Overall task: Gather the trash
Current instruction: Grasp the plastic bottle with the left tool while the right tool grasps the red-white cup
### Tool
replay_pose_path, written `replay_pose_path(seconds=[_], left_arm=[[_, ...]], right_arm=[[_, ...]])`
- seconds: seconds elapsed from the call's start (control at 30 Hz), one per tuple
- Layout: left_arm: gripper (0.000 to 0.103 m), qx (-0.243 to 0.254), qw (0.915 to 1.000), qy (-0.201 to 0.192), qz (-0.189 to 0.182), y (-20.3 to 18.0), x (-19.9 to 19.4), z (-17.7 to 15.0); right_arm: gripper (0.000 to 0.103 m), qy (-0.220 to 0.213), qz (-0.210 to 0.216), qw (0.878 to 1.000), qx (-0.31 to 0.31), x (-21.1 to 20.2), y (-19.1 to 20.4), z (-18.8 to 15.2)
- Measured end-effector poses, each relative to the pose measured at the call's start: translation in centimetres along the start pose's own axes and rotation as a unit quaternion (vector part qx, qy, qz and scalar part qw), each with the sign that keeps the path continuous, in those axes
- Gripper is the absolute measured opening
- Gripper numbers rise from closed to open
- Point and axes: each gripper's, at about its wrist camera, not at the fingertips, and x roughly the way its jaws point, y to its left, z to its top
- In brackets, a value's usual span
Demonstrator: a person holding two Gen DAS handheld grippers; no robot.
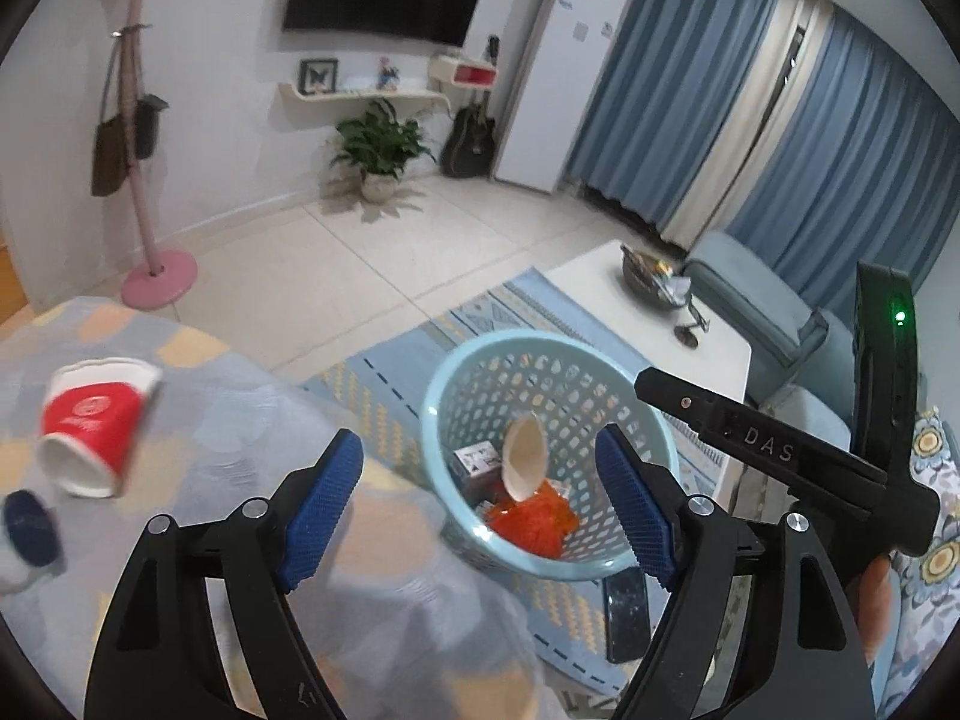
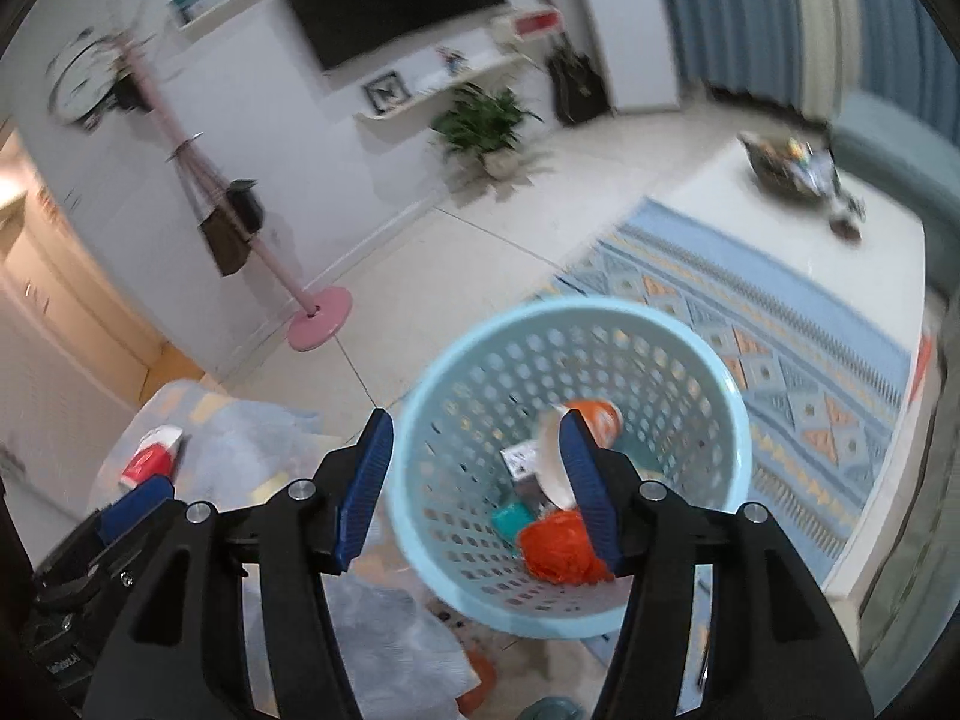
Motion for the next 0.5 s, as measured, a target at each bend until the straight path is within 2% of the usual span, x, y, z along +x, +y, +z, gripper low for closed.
replay_pose_path(seconds=[0.23,0.5], left_arm=[[0.078,-0.035,0.9975,-0.052,0.032,4.1,-6.1,-0.8],[0.078,-0.091,0.9866,-0.099,0.093,11.4,-13.1,-1.7]], right_arm=[[0.058,-0.029,0.039,0.992,-0.121,-2.2,9.6,-1.6],[0.059,-0.01,0.09,0.976,-0.198,-1.4,18.2,-4.3]])
